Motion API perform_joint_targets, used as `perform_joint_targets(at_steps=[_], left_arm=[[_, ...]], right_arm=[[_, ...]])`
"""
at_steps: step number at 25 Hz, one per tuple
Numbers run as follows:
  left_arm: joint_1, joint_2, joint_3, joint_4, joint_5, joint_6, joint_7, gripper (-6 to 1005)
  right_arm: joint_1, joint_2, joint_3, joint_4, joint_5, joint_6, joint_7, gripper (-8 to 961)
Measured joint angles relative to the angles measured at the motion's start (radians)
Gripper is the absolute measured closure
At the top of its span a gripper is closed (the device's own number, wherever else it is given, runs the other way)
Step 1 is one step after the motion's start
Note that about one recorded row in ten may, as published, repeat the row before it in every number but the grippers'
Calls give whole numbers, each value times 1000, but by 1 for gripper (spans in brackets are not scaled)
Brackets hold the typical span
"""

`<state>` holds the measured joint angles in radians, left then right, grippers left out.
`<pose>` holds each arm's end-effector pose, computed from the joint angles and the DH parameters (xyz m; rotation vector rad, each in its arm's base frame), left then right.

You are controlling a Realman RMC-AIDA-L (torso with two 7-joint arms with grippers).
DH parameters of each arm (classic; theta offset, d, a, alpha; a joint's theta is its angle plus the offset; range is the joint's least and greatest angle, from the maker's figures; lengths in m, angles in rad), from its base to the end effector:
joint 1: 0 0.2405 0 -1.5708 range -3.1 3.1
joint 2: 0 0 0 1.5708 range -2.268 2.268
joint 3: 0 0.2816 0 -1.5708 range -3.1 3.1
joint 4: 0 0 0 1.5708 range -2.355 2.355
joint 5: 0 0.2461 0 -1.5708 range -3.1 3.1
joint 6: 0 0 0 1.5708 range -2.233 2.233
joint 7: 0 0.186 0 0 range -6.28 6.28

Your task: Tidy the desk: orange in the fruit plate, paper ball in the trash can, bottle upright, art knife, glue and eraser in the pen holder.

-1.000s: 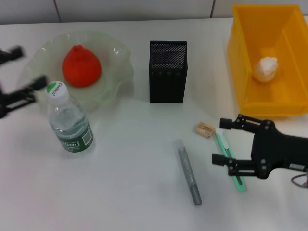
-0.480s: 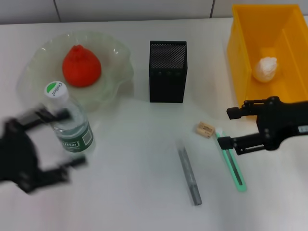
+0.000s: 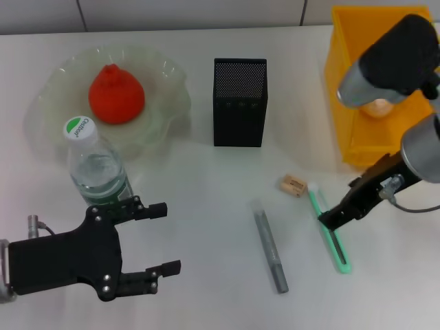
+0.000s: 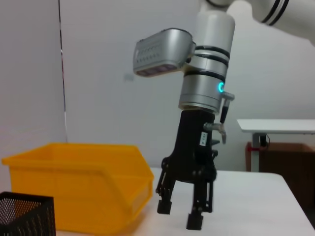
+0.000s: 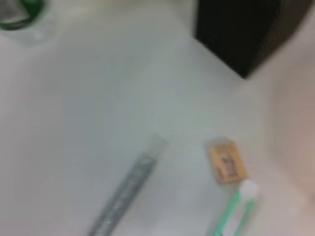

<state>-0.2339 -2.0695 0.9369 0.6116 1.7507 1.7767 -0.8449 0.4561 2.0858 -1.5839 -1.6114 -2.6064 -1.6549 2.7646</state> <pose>-0.3186 0.2618 -0.0631 -2.7744 -0.1284 -0.9081 0.1903 0.3557 -0.0570 -2.5702 0.9683 -0.5624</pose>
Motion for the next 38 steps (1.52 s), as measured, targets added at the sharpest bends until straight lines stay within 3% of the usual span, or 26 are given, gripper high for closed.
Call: perform_joint_targets(at_steps=[10, 20, 36, 38], left_arm=[[-29, 0, 1, -25, 15, -19, 23, 211], [-47, -1, 0, -42, 20, -25, 30, 211], [-53, -1, 0, -54, 21, -29, 30, 211], [-53, -1, 0, -54, 21, -28, 30, 211]], right_arm=[[11, 2, -45, 90, -37, 120, 92, 190], [69, 2, -63, 210, -35, 174, 116, 248], [95, 3, -78, 297, -9, 225, 116, 517], [96, 3, -79, 301, -7, 226, 117, 518]])
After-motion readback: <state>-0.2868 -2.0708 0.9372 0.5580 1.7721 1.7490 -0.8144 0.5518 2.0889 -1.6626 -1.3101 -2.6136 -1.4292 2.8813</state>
